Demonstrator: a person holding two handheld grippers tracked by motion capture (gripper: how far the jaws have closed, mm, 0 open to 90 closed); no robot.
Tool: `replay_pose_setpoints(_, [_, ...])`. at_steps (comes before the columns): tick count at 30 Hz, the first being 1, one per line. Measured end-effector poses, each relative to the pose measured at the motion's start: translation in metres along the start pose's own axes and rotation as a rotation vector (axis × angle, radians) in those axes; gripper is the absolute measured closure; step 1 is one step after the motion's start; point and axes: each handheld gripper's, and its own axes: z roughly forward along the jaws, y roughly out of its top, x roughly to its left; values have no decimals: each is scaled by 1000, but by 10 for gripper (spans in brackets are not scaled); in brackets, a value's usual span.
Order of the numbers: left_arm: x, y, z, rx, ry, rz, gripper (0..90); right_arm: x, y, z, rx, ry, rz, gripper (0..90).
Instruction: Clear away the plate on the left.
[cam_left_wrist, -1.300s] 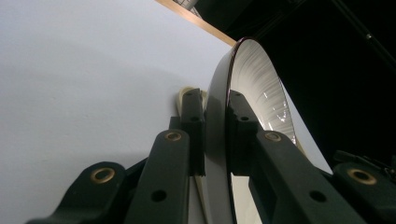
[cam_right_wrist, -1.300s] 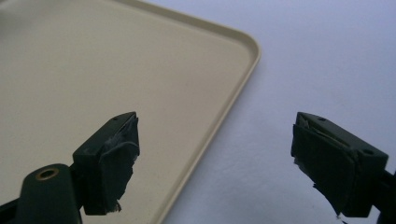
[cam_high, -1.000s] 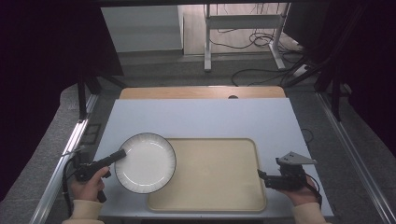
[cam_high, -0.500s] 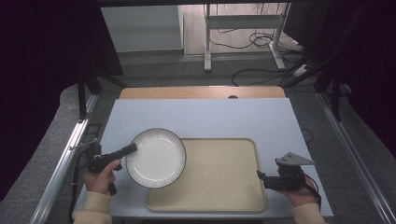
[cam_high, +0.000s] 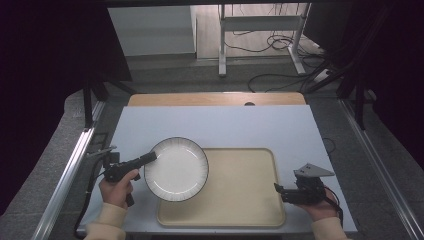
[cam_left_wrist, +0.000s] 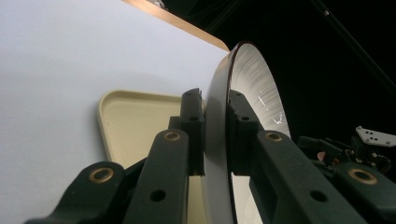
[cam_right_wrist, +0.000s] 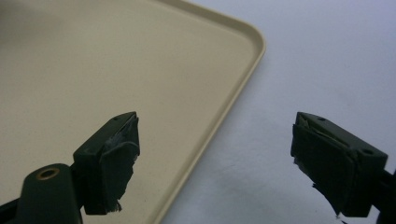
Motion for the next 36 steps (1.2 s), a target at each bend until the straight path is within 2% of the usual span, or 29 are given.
replay_pose_setpoints(5, [-2,1,5,-3,4,10,804,0,-1,-1,0,-2,-3,161])
replay_pose_setpoints(10, [-6,-2,14,16,6,23,802,-1,-1,-1,-1,-4,1,161])
replay_pose_setpoints(12, [-7,-4,21,32,-7,27,803,0,-1,-2,-1,-5,-2,161])
replay_pose_setpoints(20, [-7,-8,33,50,-30,12,800,0,-2,-3,0,-12,-3,161])
replay_pose_setpoints(24, [-6,-10,38,50,-41,-10,800,0,-2,-3,1,-12,-3,161])
replay_pose_setpoints(28, [-6,-11,42,57,-42,-11,800,0,-2,-2,7,-13,-3,162])
replay_pose_setpoints(30, [-13,-11,48,76,-44,13,795,0,-2,-2,8,-15,-2,163])
replay_pose_setpoints(36, [-20,-17,61,113,-70,18,797,0,-3,-2,10,-17,-2,163])
